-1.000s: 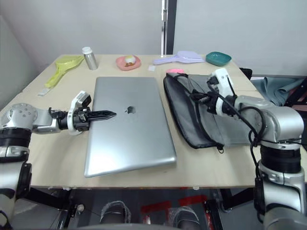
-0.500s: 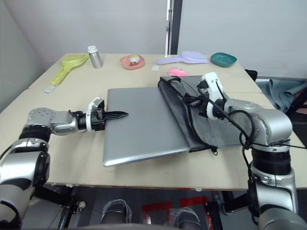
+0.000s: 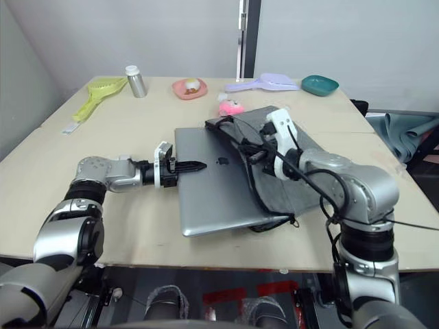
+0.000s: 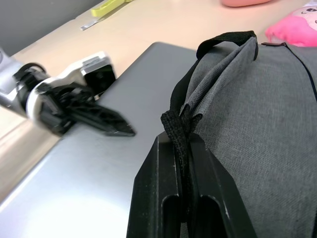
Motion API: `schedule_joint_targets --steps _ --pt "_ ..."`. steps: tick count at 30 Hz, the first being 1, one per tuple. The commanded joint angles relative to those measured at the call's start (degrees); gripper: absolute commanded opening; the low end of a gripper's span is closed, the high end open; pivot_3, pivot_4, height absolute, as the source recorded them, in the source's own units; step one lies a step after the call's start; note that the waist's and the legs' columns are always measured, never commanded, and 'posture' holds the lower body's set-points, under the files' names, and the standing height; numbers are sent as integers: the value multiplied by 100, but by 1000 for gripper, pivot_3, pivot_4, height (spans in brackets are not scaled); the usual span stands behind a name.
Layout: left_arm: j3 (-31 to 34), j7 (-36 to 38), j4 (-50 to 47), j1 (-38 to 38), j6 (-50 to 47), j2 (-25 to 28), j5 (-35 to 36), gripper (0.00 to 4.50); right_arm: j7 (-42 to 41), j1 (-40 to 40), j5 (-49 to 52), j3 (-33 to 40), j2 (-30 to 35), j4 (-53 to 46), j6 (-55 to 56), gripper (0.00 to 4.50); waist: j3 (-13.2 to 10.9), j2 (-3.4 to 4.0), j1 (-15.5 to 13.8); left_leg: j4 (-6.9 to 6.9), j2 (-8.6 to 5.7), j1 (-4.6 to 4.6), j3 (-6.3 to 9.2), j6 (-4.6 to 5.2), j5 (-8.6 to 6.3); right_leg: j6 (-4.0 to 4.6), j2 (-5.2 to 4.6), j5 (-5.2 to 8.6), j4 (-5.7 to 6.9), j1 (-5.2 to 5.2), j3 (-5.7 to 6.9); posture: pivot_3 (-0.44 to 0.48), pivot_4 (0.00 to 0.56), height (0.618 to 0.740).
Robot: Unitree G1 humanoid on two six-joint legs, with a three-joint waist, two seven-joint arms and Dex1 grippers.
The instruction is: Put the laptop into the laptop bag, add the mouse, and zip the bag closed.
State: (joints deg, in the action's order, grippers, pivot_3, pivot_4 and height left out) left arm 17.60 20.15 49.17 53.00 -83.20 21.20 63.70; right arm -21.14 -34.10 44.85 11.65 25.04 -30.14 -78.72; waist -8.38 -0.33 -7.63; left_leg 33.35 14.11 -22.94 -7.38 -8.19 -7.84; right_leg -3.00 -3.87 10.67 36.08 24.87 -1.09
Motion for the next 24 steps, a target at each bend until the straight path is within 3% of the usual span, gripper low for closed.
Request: schedule_joint_targets --steps 1,8,14,24 --pt "373 279 -119 406 424 -139 -101 342 107 28 271 176 -116 -385 -21 32 0 0 -4 0 0 0 0 0 0 0 0 0 0 0 0 0 150 740" --pt "717 -28 -564 201 451 -728 -152 342 502 140 521 386 -510 -479 -142 32 0 0 -36 0 -3 -7 3 0 0 -1 -3 0 -3 2 3 0 150 740" --pt "1100 -552 -837 68 514 -1287 -73 342 1140 77 805 656 -1342 -376 -317 32 -2 3 -23 -2 -3 -8 5 0 0 6 -4 3 -4 3 7 0 150 740" --pt "1206 -749 -1140 62 783 -1652 -218 342 1506 116 1188 547 -1745 -395 -493 32 -6 10 20 -6 -4 -9 6 -3 1 -34 -5 -19 -10 3 8 0 150 740"
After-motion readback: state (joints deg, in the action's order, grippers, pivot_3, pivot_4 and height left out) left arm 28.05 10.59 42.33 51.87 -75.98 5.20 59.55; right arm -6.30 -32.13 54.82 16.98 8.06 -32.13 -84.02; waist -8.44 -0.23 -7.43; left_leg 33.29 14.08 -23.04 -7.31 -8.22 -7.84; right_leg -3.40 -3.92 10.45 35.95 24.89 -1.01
